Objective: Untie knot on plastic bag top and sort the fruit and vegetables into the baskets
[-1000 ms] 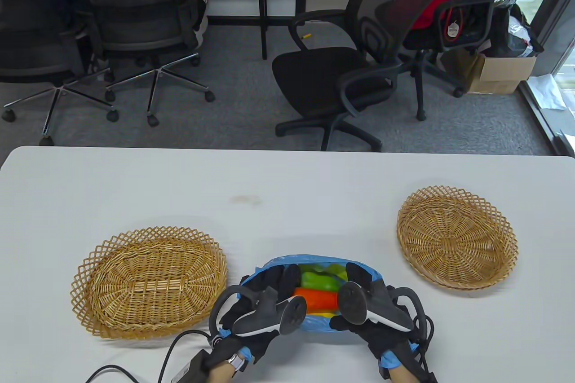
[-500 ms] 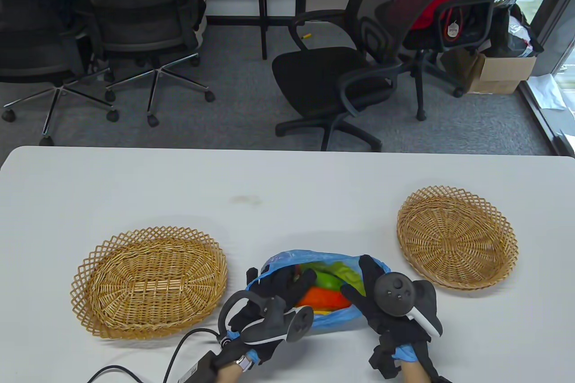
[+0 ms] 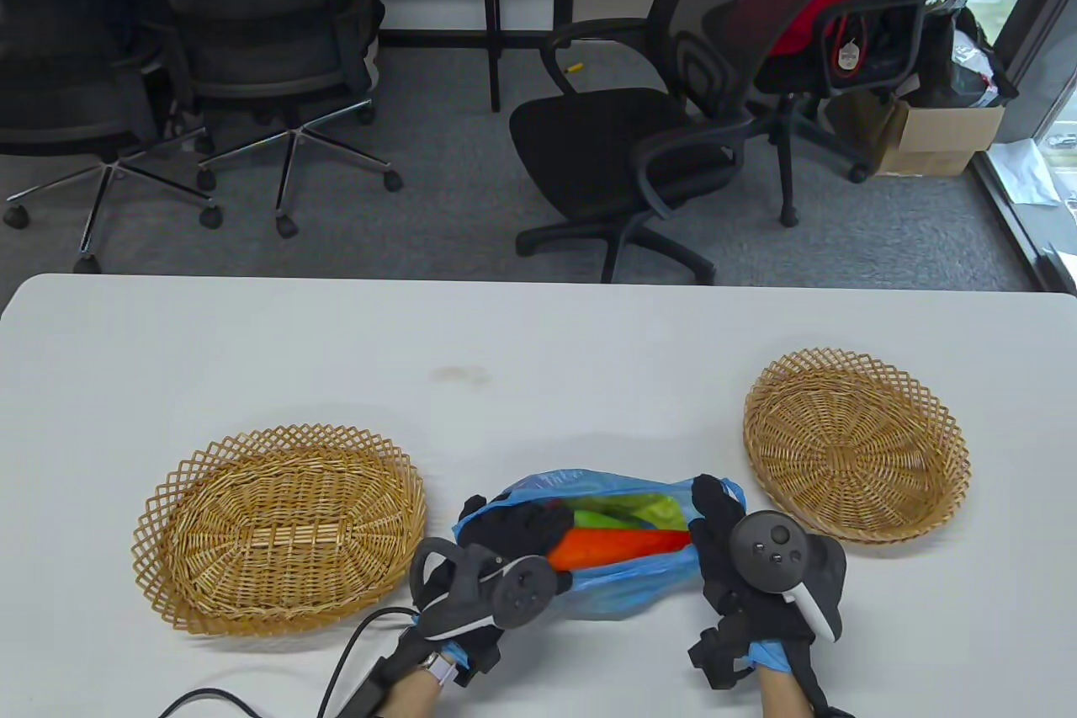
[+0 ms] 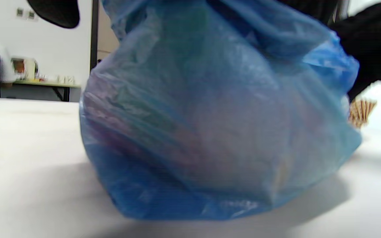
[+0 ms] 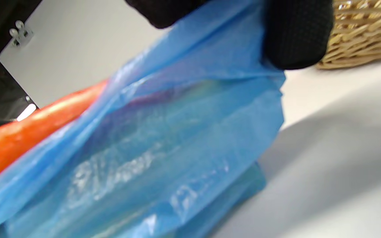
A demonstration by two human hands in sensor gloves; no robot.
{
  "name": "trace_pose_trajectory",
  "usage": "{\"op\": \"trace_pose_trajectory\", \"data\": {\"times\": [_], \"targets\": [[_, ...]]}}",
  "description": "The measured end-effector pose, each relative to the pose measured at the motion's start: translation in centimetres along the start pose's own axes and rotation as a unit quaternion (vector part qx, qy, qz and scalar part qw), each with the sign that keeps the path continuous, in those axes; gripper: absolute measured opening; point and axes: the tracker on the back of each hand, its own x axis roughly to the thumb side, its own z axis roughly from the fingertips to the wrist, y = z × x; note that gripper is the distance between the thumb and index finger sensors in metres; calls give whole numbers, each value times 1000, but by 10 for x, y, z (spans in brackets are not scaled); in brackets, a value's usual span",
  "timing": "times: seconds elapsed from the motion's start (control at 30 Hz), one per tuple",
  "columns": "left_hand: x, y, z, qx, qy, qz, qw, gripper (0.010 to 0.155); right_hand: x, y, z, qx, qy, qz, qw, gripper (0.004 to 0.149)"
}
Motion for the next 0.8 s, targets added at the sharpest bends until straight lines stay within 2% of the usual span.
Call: {"op": "trace_pose_trajectory", "data": {"times": [0.07, 0.17, 0.27, 0.4, 0.53, 0.67, 0.8], "targets": [[-11, 4, 1, 6, 7, 48, 999, 73, -3, 1, 0, -6, 6, -47, 999, 54], [-30, 11, 3, 17, 21, 162, 986, 74, -7, 1, 1, -13, 11, -126, 992, 54], [-46, 22, 9, 49, 22, 294, 954, 74, -9, 2, 1, -15, 3, -167, 986, 54], [-57, 45, 16, 87, 7, 418, 904, 74, -4, 4, 1, -9, -5, -154, 988, 55], [-63, 69, 24, 104, -14, 448, 888, 74, 2, 6, 1, -4, -10, -146, 989, 55], [-78, 95, 39, 136, 4, 420, 897, 74, 1, 3, 2, -26, 2, -67, 997, 55], [-99, 114, 57, 179, 45, 376, 908, 74, -1, 2, 2, -27, 4, -75, 997, 55]]}}
